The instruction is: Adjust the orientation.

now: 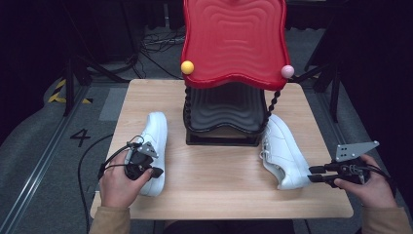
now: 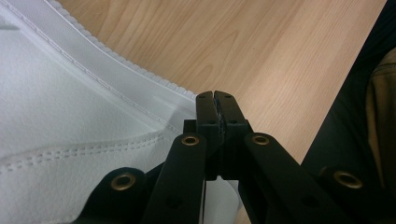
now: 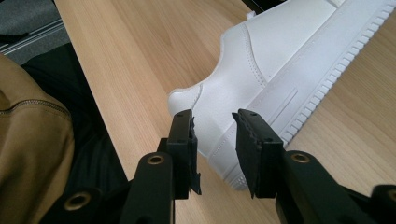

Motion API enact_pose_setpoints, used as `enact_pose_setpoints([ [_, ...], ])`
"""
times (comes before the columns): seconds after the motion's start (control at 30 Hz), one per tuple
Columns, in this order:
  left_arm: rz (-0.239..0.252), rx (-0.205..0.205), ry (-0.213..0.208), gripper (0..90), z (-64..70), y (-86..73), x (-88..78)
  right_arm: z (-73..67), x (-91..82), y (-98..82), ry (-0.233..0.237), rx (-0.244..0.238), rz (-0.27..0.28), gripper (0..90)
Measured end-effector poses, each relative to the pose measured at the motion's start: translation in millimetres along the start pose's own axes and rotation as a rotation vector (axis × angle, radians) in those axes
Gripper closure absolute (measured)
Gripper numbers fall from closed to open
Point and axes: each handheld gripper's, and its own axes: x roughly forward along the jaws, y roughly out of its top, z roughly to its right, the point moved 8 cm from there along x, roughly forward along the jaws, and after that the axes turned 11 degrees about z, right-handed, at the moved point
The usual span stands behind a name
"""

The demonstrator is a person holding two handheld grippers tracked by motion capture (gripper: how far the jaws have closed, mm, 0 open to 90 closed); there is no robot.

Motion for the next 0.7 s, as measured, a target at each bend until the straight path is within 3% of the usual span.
enact_pose_setpoints([
  [0.13, 0.001, 0.020, -0.006, 83.7, 5.8, 8.8, 6.8, -0.9, -2.4, -2.7, 0.000, 0.004, 0.000, 67.4],
  [0.23, 0.060, 0.036, -0.046, 79.1, 14.7, 19.9, 6.1, -0.8, -2.9, -4.9, -0.004, 0.008, -0.004, 67.2],
  [0.33, 0.045, 0.064, 0.010, 69.3, 16.8, 24.8, 3.2, -1.1, -4.0, -5.6, -0.005, 0.011, -0.002, 67.1],
  [0.47, 0.075, 0.049, 0.003, 61.3, 18.9, 27.6, -0.4, -1.2, -4.5, -5.9, -0.007, 0.013, 0.000, 66.7],
  [0.7, 0.049, 0.052, -0.002, 52.7, 22.2, 26.9, -10.0, -1.4, -3.2, -5.2, -0.005, 0.011, -0.001, 66.4],
])
